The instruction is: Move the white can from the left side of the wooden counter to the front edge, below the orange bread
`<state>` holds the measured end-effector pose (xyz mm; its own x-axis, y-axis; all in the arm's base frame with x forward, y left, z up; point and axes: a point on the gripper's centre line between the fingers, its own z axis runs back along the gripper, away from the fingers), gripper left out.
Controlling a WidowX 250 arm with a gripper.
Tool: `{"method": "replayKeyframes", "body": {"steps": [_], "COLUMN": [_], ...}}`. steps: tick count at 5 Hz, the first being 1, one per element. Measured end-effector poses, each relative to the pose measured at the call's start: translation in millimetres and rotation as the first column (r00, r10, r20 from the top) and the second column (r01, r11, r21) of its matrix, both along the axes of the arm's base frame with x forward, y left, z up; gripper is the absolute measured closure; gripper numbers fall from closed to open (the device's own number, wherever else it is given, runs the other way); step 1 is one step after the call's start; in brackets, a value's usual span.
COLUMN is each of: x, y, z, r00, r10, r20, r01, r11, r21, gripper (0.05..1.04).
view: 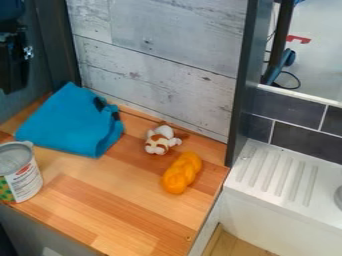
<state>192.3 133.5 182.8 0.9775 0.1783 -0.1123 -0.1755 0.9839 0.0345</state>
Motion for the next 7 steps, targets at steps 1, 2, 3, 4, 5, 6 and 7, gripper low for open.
{"method": "replayKeyframes", "body": {"steps": [1,2,3,4,5,6,7], "x": [0.0,7.6,11.1,11.9,7.0,-7.1,-11.2], "y": [-0.3,23.5,50.9,68.6,80.0,95.9,107.7], "z": [-6.1,-19.2,-31.6,-41.4,-57.8,-73.8,-81.5], "r00": [1.0,0.999,0.997,0.993,0.985,0.983,0.972], "r10": [-0.005,-0.009,-0.043,-0.064,-0.109,-0.082,-0.066], "r20": [-0.021,-0.037,-0.059,-0.099,-0.136,-0.166,-0.224], "r01": [0.004,0.007,0.043,0.073,0.126,0.106,0.094], "r11": [1.0,0.999,0.999,0.993,0.984,0.985,0.989], "r21": [-0.016,-0.051,0.011,0.088,0.125,0.139,0.116], "gripper": [0.075,0.075,0.075,0.075,0.075,0.075,0.075]}}
